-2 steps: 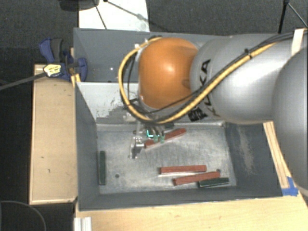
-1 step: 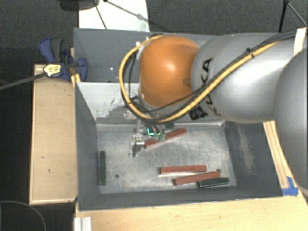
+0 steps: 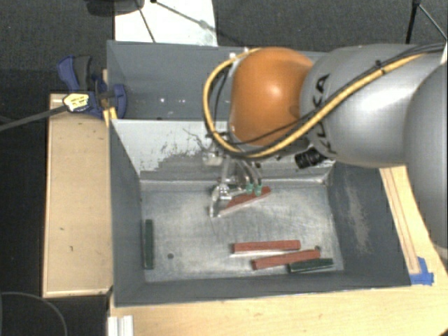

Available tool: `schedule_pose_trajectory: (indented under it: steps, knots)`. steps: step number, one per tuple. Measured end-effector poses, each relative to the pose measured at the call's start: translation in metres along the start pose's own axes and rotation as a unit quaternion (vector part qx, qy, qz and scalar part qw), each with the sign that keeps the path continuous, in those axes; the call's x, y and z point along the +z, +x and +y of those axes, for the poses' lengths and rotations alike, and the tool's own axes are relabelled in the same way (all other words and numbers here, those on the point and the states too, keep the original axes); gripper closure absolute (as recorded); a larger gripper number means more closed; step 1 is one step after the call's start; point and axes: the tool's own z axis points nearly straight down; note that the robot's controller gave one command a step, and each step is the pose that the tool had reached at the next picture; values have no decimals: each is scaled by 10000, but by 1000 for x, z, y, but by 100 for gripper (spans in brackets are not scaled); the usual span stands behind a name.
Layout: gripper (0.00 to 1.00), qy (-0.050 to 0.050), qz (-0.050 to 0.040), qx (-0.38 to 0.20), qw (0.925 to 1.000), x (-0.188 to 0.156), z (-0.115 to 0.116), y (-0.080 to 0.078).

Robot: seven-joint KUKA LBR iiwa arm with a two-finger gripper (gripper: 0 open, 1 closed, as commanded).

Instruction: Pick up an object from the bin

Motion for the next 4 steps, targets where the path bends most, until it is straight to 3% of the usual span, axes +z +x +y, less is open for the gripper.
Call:
schedule_pose_trajectory:
  steps: [1,2,3,4]
  knots:
    - [0,17,-8,-541,9985,44,-19,-16]
    - [0,9,-3,-896,9960,53,-20,-15]
    - [0,22,-24,-1366,9906,93,-17,22]
    - [100,6,-48,-1395,9902,117,-77,-2]
